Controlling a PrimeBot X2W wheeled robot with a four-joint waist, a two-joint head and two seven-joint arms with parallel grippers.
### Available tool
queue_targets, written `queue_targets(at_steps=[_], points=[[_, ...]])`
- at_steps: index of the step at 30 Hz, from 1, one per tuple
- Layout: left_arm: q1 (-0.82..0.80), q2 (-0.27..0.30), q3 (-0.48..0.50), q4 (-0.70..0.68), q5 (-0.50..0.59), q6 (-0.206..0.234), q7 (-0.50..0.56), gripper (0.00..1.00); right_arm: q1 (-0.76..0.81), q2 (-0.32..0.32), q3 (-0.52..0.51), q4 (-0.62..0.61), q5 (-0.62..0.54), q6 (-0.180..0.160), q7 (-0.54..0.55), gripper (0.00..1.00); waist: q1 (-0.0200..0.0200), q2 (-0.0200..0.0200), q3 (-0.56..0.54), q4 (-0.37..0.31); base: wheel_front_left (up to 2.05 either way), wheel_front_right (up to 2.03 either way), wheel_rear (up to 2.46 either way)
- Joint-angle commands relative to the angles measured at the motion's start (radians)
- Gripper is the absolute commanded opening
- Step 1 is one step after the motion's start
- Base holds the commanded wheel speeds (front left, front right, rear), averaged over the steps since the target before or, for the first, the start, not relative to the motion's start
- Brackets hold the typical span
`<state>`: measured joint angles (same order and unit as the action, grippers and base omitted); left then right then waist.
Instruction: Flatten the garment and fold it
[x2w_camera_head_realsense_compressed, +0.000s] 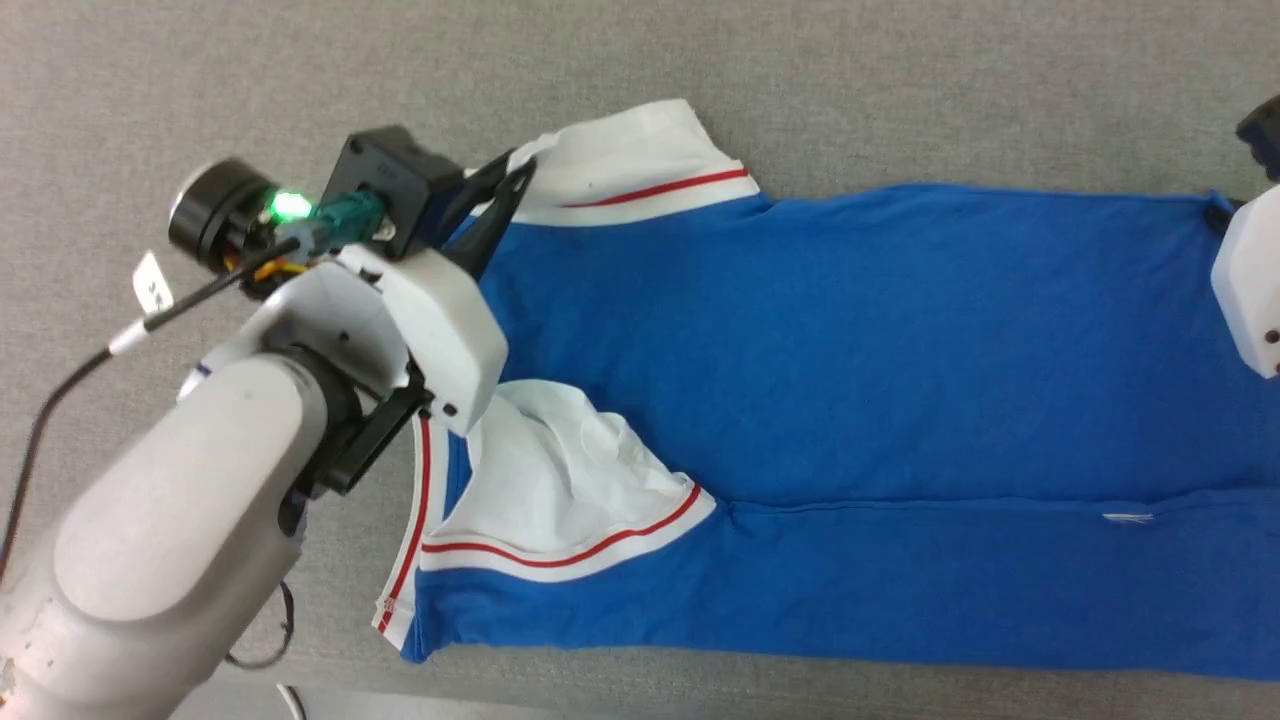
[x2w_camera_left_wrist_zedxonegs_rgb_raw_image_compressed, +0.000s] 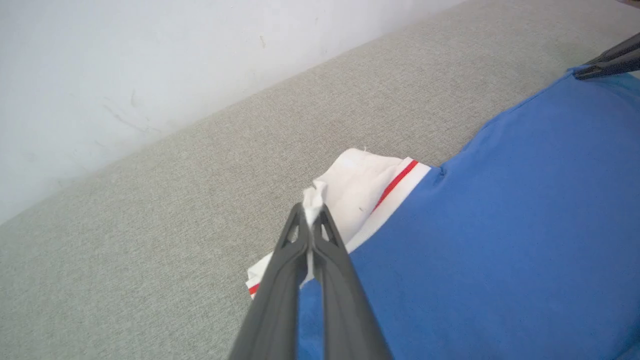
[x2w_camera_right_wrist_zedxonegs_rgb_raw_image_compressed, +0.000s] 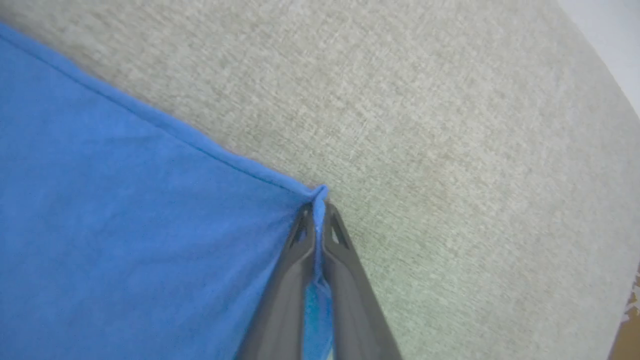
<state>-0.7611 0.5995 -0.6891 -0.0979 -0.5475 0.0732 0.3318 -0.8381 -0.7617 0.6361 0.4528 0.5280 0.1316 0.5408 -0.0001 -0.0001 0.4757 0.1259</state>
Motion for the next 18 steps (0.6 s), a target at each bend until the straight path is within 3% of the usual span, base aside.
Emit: queue_targets(at_steps=[1,9,18], points=[[0.031,-0.003,0.008,0.018,-0.005,0.016,-0.022,0.0,0.023,0.026,0.031,0.049,0.015,-0.001,-0.036,0.0,0.0001,0.0001,-0.035,-0.014,0.0,0.0,0.0],[0.117,0.011,0.053,0.037,-0.046,0.064,-0.08,0.0,0.043,0.041,0.001,0.074,0.04,-0.001,-0.21,0.0,0.0001,0.0001,-0.16,-0.03,0.0,0.0,0.0],[0.305,0.081,0.09,-0.054,-0.103,0.139,-0.091,0.0,0.225,0.03,-0.118,0.013,0.049,-0.001,-0.338,0.0,0.0001,0.0001,-0.297,-0.031,0.0,0.0,0.0]])
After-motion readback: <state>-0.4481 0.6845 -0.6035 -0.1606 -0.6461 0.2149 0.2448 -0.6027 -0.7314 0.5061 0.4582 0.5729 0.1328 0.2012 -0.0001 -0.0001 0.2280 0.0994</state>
